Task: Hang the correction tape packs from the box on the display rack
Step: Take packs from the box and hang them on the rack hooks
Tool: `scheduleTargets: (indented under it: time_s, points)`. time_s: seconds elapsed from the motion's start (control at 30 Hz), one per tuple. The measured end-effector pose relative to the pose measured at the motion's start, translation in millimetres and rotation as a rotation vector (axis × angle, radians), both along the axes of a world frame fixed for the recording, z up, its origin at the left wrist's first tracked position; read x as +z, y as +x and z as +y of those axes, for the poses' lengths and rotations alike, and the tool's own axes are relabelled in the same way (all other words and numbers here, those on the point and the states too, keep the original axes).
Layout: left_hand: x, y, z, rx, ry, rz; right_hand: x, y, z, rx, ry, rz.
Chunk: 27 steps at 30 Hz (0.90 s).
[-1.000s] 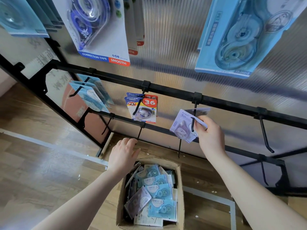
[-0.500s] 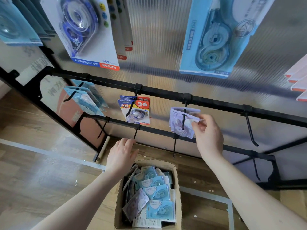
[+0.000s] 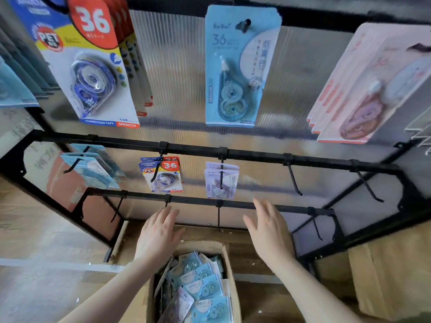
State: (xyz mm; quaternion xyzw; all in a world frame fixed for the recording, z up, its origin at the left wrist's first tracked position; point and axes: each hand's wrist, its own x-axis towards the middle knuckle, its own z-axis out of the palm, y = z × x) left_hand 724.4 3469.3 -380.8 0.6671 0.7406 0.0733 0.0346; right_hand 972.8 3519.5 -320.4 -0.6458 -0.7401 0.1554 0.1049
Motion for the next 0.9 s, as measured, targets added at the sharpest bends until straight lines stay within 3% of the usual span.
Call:
scheduleTargets:
  time_s: [0.23,0.6,0.77,0.9]
  points:
    - [1.4,14.6,-14.3,0.013,0.007,-0.04,-12.5,11.7,-33.8,0.011,-0.127,-0.069]
    - [-58.0,59.0,-42.5,0.075,-0.097,-0.053,-66.2,52.3,-50.0,0.141,-0.115,-0.105]
    - [-112.4,62.0,-48.5,0.141,-0.135,-0.047,-126.7,60.3,-46.0,0.221,-0.103,-0.12]
    - [-194.7,49.3,-50.5,0.162,-0.209,-0.059,-205.4,55.3,-40.0,0.231,-0.017,-0.172]
